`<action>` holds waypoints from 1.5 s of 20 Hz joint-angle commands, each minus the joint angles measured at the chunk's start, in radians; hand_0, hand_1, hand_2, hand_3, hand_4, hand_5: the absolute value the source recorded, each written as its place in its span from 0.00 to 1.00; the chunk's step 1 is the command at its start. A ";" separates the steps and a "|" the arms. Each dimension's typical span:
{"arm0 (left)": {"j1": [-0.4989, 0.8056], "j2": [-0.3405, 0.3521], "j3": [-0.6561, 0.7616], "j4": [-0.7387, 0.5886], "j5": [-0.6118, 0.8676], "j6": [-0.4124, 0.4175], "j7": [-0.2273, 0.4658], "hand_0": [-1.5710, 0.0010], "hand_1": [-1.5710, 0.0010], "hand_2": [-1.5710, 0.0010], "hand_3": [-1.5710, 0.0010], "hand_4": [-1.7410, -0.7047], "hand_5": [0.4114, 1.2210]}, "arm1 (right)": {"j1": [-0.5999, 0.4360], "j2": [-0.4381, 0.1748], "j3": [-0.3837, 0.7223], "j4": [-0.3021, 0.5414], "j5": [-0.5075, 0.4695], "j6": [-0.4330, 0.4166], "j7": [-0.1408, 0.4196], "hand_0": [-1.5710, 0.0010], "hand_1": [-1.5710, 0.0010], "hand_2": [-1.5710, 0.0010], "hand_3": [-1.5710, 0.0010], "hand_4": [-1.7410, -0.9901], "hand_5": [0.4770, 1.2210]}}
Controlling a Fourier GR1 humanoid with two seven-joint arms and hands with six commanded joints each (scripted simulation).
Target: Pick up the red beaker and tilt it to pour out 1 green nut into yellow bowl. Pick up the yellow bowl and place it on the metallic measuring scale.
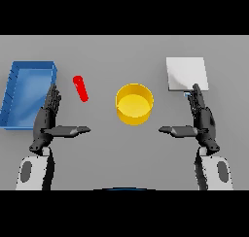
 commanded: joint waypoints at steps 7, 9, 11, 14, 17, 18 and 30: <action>-0.017 0.033 -0.021 0.001 -0.042 -0.007 0.003 1.00 1.00 1.00 1.00 0.52 0.30 | 0.033 -0.054 0.033 -0.033 0.097 -0.015 -0.062 1.00 1.00 1.00 1.00 0.66 0.27; 0.013 0.065 -0.054 -0.062 -0.089 -0.011 0.015 1.00 1.00 1.00 1.00 0.51 0.30 | 0.093 -0.083 0.088 -0.092 0.200 -0.030 -0.130 1.00 1.00 1.00 1.00 0.67 0.27; 0.028 0.071 -0.075 -0.094 -0.104 -0.015 0.058 1.00 1.00 1.00 1.00 0.50 0.30 | 0.096 -0.087 0.108 -0.121 0.243 -0.044 -0.098 1.00 1.00 1.00 1.00 0.67 0.27; 0.026 0.074 -0.088 -0.106 -0.119 -0.016 0.070 1.00 1.00 1.00 1.00 0.49 0.31 | 0.104 -0.084 0.114 -0.136 0.241 -0.040 -0.103 1.00 1.00 1.00 1.00 0.66 0.27; -0.006 0.066 -0.097 -0.054 -0.129 -0.024 0.076 1.00 1.00 1.00 1.00 0.45 0.35 | 0.113 -0.074 0.116 -0.139 0.210 -0.017 -0.102 1.00 1.00 1.00 1.00 0.63 0.27; -0.027 0.063 -0.089 -0.021 -0.120 -0.030 0.074 1.00 1.00 1.00 1.00 0.42 0.36 | 0.112 -0.071 0.116 -0.147 0.202 -0.014 -0.100 1.00 1.00 1.00 1.00 0.62 0.27; -0.303 0.051 0.003 0.382 -0.130 -0.006 0.002 1.00 1.00 1.00 1.00 0.39 0.38 | 0.104 -0.066 0.099 -0.135 0.177 -0.011 -0.092 1.00 1.00 1.00 1.00 0.53 0.28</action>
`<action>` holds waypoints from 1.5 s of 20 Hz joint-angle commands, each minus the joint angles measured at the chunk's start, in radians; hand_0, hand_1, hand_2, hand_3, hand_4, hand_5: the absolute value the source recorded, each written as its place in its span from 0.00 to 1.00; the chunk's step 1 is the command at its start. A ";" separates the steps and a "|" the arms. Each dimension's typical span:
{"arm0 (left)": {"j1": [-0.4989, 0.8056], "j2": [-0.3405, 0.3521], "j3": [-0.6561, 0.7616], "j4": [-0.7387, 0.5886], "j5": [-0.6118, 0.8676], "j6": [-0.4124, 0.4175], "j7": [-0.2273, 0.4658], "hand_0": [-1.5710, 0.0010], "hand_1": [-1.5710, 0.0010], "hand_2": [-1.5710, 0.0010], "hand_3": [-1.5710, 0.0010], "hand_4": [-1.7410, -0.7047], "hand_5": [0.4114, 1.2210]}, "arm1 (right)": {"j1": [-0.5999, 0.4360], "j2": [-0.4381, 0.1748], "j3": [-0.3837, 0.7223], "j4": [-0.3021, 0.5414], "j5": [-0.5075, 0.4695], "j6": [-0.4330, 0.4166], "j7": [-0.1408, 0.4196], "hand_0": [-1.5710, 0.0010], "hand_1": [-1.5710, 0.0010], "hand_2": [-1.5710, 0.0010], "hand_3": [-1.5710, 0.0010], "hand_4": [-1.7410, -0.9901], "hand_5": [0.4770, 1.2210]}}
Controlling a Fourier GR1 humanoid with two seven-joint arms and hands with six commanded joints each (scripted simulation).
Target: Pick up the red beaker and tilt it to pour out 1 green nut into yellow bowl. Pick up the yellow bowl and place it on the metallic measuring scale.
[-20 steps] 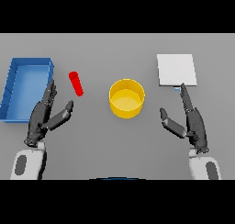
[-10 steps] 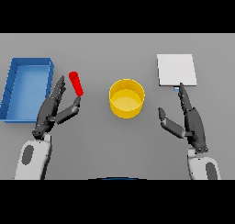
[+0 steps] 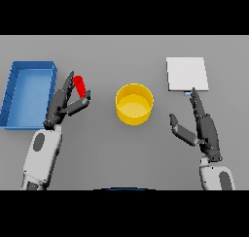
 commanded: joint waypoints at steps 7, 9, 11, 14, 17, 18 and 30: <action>-0.131 0.011 0.035 0.154 -0.004 -0.001 -0.040 1.00 1.00 1.00 1.00 0.41 0.36 | 0.007 -0.012 -0.010 -0.015 -0.017 0.010 -0.002 1.00 1.00 1.00 1.00 0.54 0.28; -0.160 0.004 0.039 0.188 -0.006 0.004 -0.053 1.00 1.00 1.00 1.00 0.41 0.36 | -0.008 -0.007 -0.009 -0.002 -0.017 0.010 0.013 1.00 1.00 1.00 1.00 0.55 0.28; -0.179 0.002 0.044 0.221 -0.002 -0.005 -0.062 1.00 1.00 1.00 1.00 0.40 0.37 | -0.007 -0.009 -0.011 -0.010 -0.011 0.002 0.007 1.00 1.00 1.00 1.00 0.57 0.28; -0.207 -0.001 0.060 0.273 0.000 0.002 -0.123 1.00 1.00 1.00 1.00 0.36 0.40 | 0.007 -0.004 -0.002 -0.023 -0.004 0.001 0.015 1.00 1.00 1.00 1.00 0.59 0.28; -0.235 -0.022 0.084 0.303 0.016 0.028 -0.122 0.84 0.82 0.80 0.86 0.29 0.47 | 0.000 -0.005 -0.005 -0.012 0.005 -0.008 0.008 1.00 1.00 1.00 1.00 0.60 0.28; -0.241 -0.030 0.091 0.316 0.020 0.038 -0.119 0.71 0.69 0.68 0.69 0.29 0.58 | 0.006 -0.013 -0.006 -0.017 0.004 -0.001 0.006 1.00 1.00 1.00 1.00 0.61 0.28; -0.259 -0.046 0.079 0.315 -0.008 0.121 -0.214 0.05 0.05 0.05 0.05 0.07 0.86 | -0.012 -0.015 -0.003 0.013 0.009 0.007 -0.024 1.00 1.00 1.00 1.00 0.62 0.26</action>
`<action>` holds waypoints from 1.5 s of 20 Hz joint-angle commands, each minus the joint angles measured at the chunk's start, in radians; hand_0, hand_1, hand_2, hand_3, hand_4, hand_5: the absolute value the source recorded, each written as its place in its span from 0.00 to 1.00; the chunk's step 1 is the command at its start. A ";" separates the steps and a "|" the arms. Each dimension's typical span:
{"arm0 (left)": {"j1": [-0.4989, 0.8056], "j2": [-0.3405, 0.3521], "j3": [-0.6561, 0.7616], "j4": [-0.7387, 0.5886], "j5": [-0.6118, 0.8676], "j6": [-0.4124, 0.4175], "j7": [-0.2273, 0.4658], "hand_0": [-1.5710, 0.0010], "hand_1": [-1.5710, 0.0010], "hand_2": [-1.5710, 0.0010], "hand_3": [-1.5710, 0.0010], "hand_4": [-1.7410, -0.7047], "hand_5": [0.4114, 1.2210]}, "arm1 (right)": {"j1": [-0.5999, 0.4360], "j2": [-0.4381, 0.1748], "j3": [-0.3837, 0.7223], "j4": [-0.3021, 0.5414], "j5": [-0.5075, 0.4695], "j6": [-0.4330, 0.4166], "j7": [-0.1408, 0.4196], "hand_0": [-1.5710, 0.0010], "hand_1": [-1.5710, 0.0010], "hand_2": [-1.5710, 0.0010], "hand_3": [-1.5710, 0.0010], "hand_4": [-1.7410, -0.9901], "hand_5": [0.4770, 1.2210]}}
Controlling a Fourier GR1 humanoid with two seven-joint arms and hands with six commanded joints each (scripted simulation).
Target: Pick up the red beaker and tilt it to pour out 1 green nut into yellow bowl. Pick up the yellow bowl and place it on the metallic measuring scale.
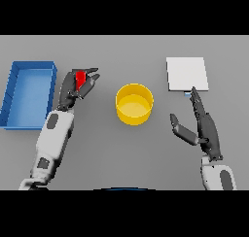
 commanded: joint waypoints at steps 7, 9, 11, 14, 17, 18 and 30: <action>-0.029 0.065 -0.112 -0.157 -0.071 0.031 0.110 0.01 0.01 0.01 0.01 0.02 0.86 | -0.003 0.000 0.011 -0.016 0.029 -0.016 0.005 1.00 1.00 1.00 1.00 0.66 0.27; -0.046 0.120 -0.202 -0.182 -0.152 -0.009 0.163 0.01 0.01 0.01 0.01 0.01 0.87 | 0.012 -0.002 0.019 -0.024 0.054 -0.027 0.004 1.00 1.00 1.00 1.00 0.66 0.28; -0.049 0.146 -0.259 -0.198 -0.194 -0.037 0.193 0.01 0.01 0.01 0.01 0.01 0.87 | 0.012 0.003 0.026 -0.035 0.054 -0.024 0.013 1.00 1.00 1.00 1.00 0.66 0.29; -0.037 0.163 -0.309 -0.239 -0.216 -0.052 0.218 0.01 0.01 0.01 0.01 0.01 0.87 | 0.021 -0.001 0.023 -0.045 0.051 -0.022 0.025 1.00 1.00 1.00 1.00 0.66 0.31; -0.053 0.204 -0.384 -0.259 -0.289 -0.064 0.250 0.00 0.00 0.00 0.00 0.01 0.87 | 0.024 0.001 0.029 -0.041 0.057 -0.020 0.034 1.00 1.00 1.00 1.00 0.65 0.32; -0.078 0.218 -0.425 -0.251 -0.335 -0.074 0.273 0.00 0.00 0.00 0.00 0.00 0.87 | 0.021 0.001 0.026 -0.041 0.056 -0.024 0.022 1.00 1.00 1.00 1.00 0.65 0.32; -0.410 0.303 -0.817 -0.053 -0.719 -0.274 0.239 0.00 0.00 0.00 0.00 0.10 0.99 | 0.022 0.010 0.020 -0.038 0.035 -0.019 0.002 1.00 1.00 1.00 1.00 0.65 0.28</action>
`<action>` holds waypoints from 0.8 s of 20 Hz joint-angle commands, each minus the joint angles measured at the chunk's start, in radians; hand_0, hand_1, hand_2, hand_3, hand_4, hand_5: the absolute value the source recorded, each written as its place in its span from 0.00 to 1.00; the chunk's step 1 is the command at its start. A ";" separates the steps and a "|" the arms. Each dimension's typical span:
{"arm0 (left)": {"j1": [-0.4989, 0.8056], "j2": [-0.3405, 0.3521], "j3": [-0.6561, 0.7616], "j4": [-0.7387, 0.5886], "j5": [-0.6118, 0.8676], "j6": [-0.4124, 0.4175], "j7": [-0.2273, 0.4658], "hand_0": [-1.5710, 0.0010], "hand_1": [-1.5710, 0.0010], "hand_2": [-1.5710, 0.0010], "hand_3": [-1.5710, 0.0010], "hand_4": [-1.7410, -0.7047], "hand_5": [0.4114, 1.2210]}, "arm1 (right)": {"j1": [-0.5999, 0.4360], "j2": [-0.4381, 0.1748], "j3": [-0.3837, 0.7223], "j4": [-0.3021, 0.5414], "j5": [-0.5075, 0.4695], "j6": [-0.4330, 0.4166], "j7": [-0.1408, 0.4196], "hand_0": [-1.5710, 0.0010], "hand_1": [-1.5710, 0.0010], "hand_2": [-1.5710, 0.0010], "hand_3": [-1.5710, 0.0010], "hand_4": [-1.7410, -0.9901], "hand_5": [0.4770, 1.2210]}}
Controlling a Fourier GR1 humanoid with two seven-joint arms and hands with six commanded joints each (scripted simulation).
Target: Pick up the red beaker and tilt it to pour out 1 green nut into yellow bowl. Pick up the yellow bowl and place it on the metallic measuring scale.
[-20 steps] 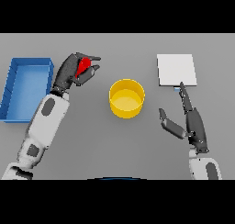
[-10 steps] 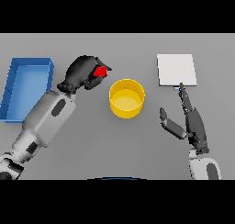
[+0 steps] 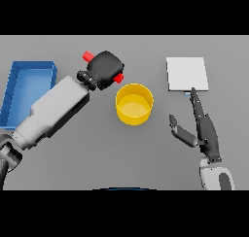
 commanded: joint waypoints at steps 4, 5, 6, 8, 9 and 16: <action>-0.096 -0.032 -0.093 0.070 -0.042 -0.080 -0.026 0.00 0.00 0.00 0.00 0.05 0.99 | -0.013 0.020 -0.004 0.021 0.000 -0.017 0.020 1.00 1.00 1.00 1.00 0.69 0.24; -0.108 -0.034 -0.122 0.076 -0.058 -0.097 -0.023 0.00 0.00 0.00 0.00 0.04 1.00 | -0.008 0.019 -0.005 0.024 0.001 -0.018 0.004 1.00 1.00 1.00 1.00 0.71 0.24; -0.122 -0.031 -0.149 0.085 -0.072 -0.111 -0.035 0.00 0.00 0.00 0.00 0.03 1.00 | -0.017 0.021 -0.001 0.030 0.011 -0.024 0.009 1.00 1.00 1.00 1.00 0.72 0.23; -0.165 -0.034 -0.199 0.096 -0.105 -0.143 -0.031 0.00 0.00 0.00 0.00 0.02 1.00 | -0.018 0.017 0.003 0.019 0.030 -0.035 0.005 1.00 1.00 1.00 1.00 0.73 0.23; -0.178 -0.035 -0.219 0.089 -0.113 -0.159 -0.030 0.00 0.00 0.00 0.00 0.02 1.00 | -0.018 0.019 0.000 0.029 0.024 -0.033 0.003 1.00 1.00 1.00 1.00 0.73 0.23; -0.264 -0.060 -0.400 0.165 -0.230 -0.120 -0.087 0.00 0.00 0.00 0.00 0.01 1.00 | -0.010 0.020 -0.001 0.024 0.026 -0.038 0.003 1.00 1.00 1.00 1.00 0.76 0.20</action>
